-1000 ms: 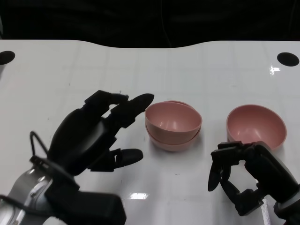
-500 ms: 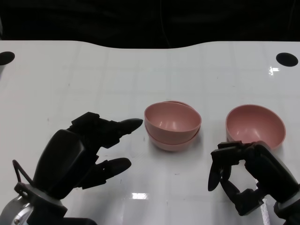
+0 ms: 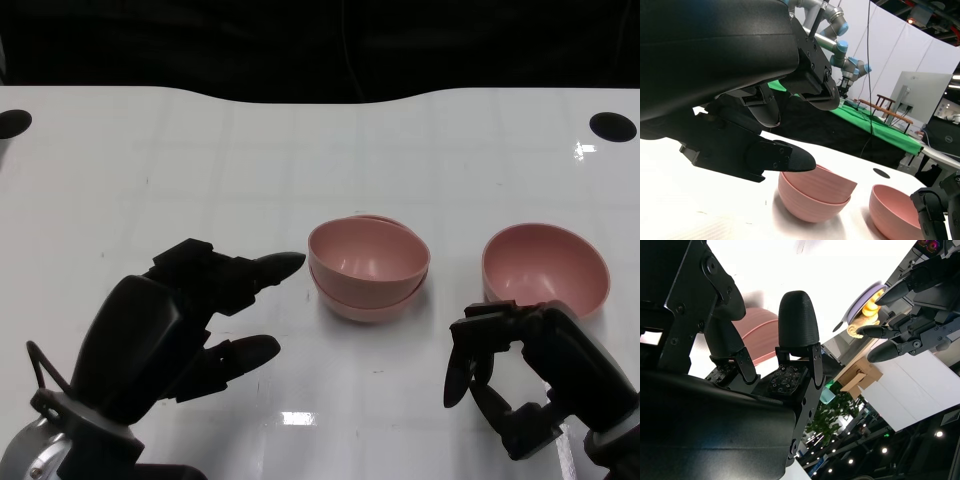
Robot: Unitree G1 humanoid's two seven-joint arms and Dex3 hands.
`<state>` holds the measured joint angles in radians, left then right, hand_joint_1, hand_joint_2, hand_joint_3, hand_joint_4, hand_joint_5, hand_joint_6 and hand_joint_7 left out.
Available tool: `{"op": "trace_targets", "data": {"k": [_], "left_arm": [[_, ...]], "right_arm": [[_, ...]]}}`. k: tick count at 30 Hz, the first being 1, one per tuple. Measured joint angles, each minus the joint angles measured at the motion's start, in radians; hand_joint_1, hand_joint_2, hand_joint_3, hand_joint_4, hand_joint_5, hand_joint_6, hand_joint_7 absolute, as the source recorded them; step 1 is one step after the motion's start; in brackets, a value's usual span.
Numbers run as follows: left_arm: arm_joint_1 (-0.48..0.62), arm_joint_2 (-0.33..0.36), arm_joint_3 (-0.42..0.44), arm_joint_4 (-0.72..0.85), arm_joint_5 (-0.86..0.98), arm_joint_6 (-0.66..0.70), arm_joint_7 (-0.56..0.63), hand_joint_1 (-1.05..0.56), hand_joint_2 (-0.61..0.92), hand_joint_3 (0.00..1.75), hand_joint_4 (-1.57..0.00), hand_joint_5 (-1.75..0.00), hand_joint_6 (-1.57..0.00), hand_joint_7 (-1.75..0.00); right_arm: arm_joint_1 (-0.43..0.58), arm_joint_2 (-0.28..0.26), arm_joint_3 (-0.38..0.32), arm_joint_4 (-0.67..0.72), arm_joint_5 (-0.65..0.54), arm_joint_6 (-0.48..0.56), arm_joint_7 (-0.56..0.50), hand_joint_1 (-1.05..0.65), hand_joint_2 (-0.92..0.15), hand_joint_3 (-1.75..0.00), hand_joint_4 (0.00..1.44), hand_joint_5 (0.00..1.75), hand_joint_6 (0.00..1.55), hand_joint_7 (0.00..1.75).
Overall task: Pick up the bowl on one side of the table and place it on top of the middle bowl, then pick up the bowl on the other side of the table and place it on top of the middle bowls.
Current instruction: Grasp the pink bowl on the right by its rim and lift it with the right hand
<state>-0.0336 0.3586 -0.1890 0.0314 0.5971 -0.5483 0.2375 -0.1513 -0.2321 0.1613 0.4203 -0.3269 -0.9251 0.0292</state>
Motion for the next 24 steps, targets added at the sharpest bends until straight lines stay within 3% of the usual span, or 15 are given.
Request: {"op": "trace_targets", "data": {"k": [11,13,14,15,16,18,24], "left_arm": [[0.0,0.0,0.0,0.0,0.0,0.0,0.0,-0.37,0.92,0.25,-0.39,-0.88,-0.58,-0.18],[0.009,-0.001,0.007,0.0,-0.005,-0.015,0.006,-0.26,0.92,0.25,-0.53,-0.96,-0.72,-0.25],[0.05,-0.006,0.023,0.001,-0.044,-0.057,0.02,-0.13,0.77,0.59,-0.69,-1.28,-0.84,-0.63],[0.091,-0.02,0.038,0.006,-0.117,-0.109,0.03,-0.07,0.52,1.13,-0.85,-1.56,-0.87,-1.17],[0.137,-0.04,0.042,0.029,-0.201,-0.161,0.03,-0.04,0.42,1.32,-0.9,-1.65,-0.87,-1.36],[0.205,-0.082,0.044,0.097,-0.362,-0.237,0.007,-0.01,0.35,1.5,-0.95,-1.73,-0.88,-1.52],[0.246,-0.121,0.083,0.184,-0.533,-0.308,-0.089,0.0,0.33,1.54,-0.96,-1.74,-0.88,-1.55]], "right_arm": [[0.0,0.0,0.0,0.0,0.0,0.0,0.0,0.31,0.03,-1.72,1.02,1.73,1.03,1.2],[-0.001,0.001,0.001,-0.001,-0.001,0.002,0.0,0.31,0.03,-1.73,1.02,1.73,1.04,1.2],[-0.002,0.001,0.001,-0.004,-0.001,0.002,0.0,0.3,0.03,-1.74,1.02,1.73,1.04,1.2],[-0.001,0.0,0.0,-0.003,0.0,0.002,0.0,0.3,0.04,-1.74,1.02,1.73,1.03,1.2],[-0.001,-0.001,-0.002,-0.002,0.0,0.002,0.0,0.29,0.04,-1.74,1.02,1.74,1.03,1.2],[-0.001,-0.001,-0.003,-0.001,0.0,0.002,-0.001,0.29,0.04,-1.74,1.02,1.74,1.03,1.19],[-0.003,-0.002,-0.029,-0.018,-0.001,0.009,-0.014,0.31,0.01,-1.72,1.01,1.7,1.03,1.17]]}}
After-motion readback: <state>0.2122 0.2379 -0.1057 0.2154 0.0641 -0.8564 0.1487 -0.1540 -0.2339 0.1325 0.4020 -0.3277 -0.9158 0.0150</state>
